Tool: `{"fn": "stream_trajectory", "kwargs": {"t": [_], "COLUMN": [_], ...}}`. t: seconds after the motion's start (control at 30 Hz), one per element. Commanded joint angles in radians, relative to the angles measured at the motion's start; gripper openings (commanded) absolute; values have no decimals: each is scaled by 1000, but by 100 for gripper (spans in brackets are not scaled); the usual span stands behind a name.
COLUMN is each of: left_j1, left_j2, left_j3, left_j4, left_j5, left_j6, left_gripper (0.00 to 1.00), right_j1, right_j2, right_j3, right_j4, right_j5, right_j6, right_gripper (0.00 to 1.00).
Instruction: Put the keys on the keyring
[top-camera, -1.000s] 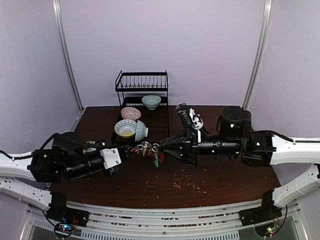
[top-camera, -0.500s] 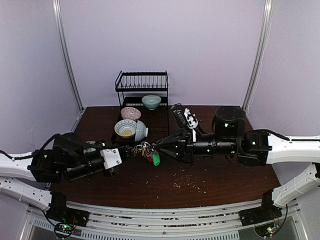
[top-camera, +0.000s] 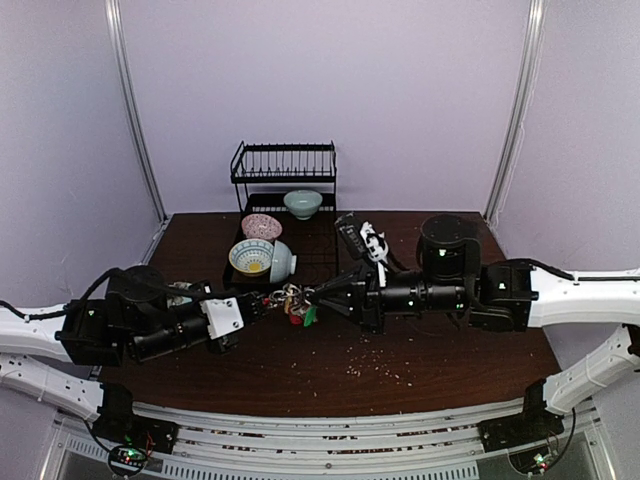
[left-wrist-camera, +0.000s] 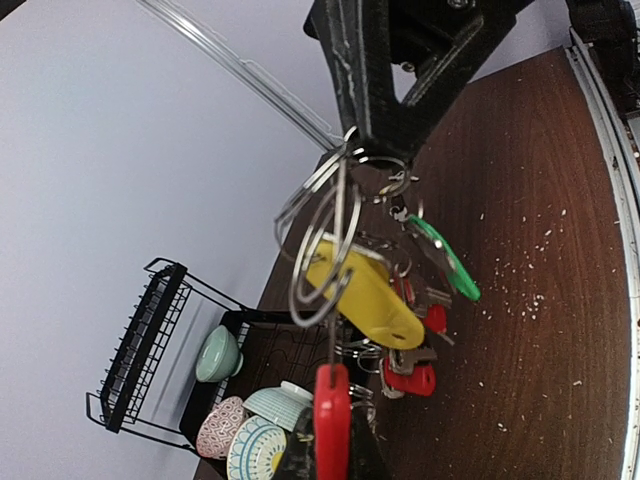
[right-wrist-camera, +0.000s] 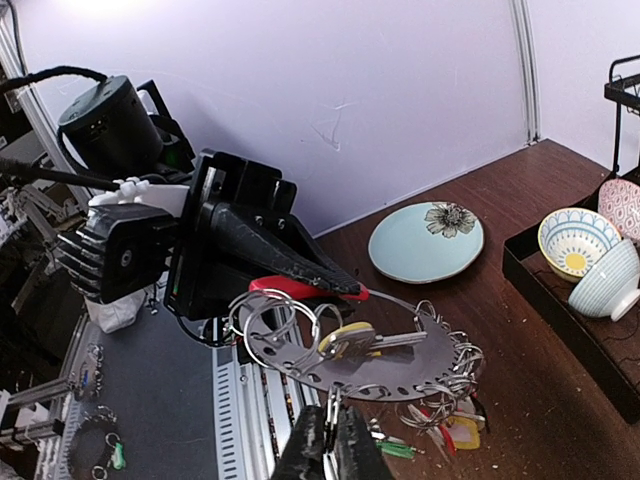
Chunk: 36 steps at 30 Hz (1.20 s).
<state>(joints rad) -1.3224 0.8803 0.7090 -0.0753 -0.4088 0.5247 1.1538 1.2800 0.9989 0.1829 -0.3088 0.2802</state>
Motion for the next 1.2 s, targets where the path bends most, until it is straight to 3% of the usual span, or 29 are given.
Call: {"fn": "stream_trajectory", "kwargs": {"t": [0.0, 0.17, 0.53, 0.73, 0.87, 1.03, 1.17], "left_j1": [0, 0, 0, 0, 0, -1, -1], "left_j2": [-21, -17, 3, -2, -17, -23, -50], "left_j3": [4, -12, 3, 18, 25, 35, 38], "left_j4": [89, 78, 25, 24, 26, -90, -175], "left_j5": [-16, -10, 45, 90, 89, 10, 47], "left_j6": [-5, 20, 18, -8, 6, 140, 227], "left_gripper": [0, 0, 0, 0, 0, 0, 0], "right_j1": [-4, -5, -39, -51, -55, -57, -57], "right_j2": [4, -30, -9, -59, -64, -98, -82], "right_j3": [38, 69, 234, 178, 166, 153, 158], "right_j4": [-12, -56, -412, -328, -345, -363, -378], "right_j5": [-14, 22, 99, 46, 70, -14, 0], "right_j6": [4, -30, -194, -191, -192, -218, -242], "right_gripper": [0, 0, 0, 0, 16, 32, 36]}}
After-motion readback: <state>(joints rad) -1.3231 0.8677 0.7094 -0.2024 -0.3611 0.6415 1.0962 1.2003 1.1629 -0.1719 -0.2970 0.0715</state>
